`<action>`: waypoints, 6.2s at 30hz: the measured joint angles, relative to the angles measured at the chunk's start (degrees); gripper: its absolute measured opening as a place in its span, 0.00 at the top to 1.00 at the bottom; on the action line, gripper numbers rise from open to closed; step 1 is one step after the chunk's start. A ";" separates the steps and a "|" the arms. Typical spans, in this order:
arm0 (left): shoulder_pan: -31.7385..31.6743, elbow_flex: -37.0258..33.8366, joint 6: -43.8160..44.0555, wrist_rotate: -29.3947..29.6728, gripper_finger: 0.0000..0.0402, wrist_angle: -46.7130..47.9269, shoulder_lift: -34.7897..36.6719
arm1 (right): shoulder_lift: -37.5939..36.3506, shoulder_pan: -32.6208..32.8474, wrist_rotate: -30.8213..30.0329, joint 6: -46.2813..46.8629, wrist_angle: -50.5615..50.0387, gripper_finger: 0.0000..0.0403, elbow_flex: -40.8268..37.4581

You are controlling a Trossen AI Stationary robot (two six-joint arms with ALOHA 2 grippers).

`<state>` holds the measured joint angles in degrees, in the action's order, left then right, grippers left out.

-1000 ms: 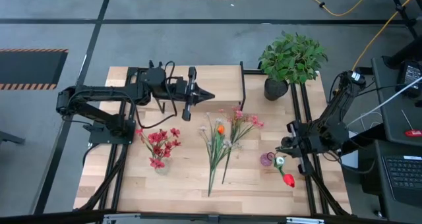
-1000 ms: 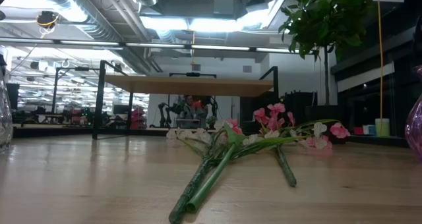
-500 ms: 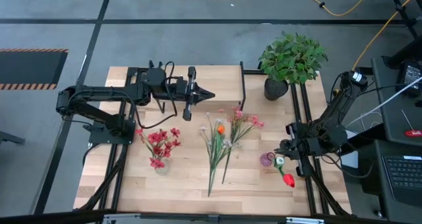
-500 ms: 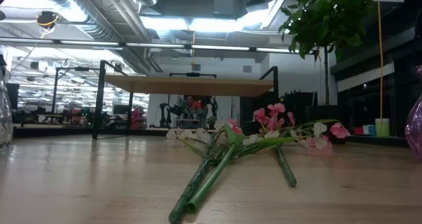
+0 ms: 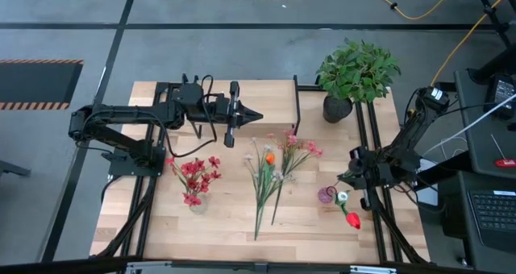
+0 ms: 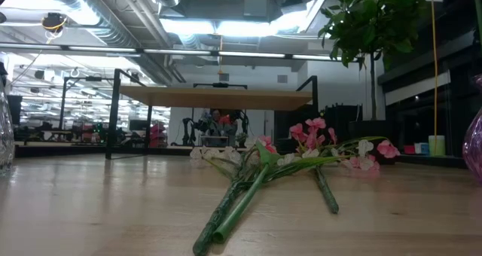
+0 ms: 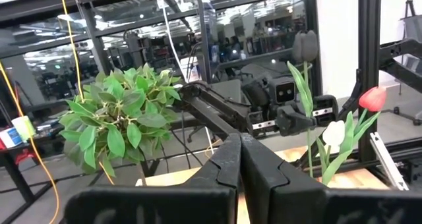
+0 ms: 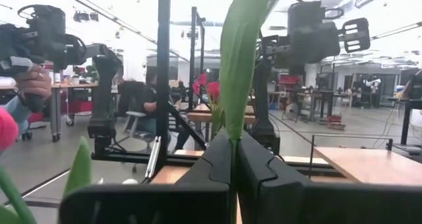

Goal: Pick and place flowers into a vace then onto a shelf
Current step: Put the black flower into the pink vase, then put the white flowers into the transparent vase

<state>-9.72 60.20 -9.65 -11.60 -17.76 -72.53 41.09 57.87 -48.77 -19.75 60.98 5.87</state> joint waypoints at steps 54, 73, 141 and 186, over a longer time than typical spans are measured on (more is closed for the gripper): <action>0.00 0.00 0.04 0.00 0.99 0.42 0.00 | 0.01 0.15 -0.24 4.71 -1.90 0.75 -5.53; -0.02 0.00 0.11 -0.01 0.99 0.65 0.00 | 0.00 0.22 -4.42 7.30 -11.69 0.68 -2.24; 1.86 38.50 32.40 20.95 0.99 64.13 -29.00 | -9.68 1.51 -31.30 -19.57 -12.43 0.99 8.19; 14.65 55.77 45.91 20.36 0.80 86.50 -49.37 | -10.15 0.79 -31.21 -19.98 -12.91 0.99 8.15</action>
<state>4.94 115.97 36.26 8.76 68.74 -121.91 30.94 58.65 -79.99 -39.72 48.07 14.02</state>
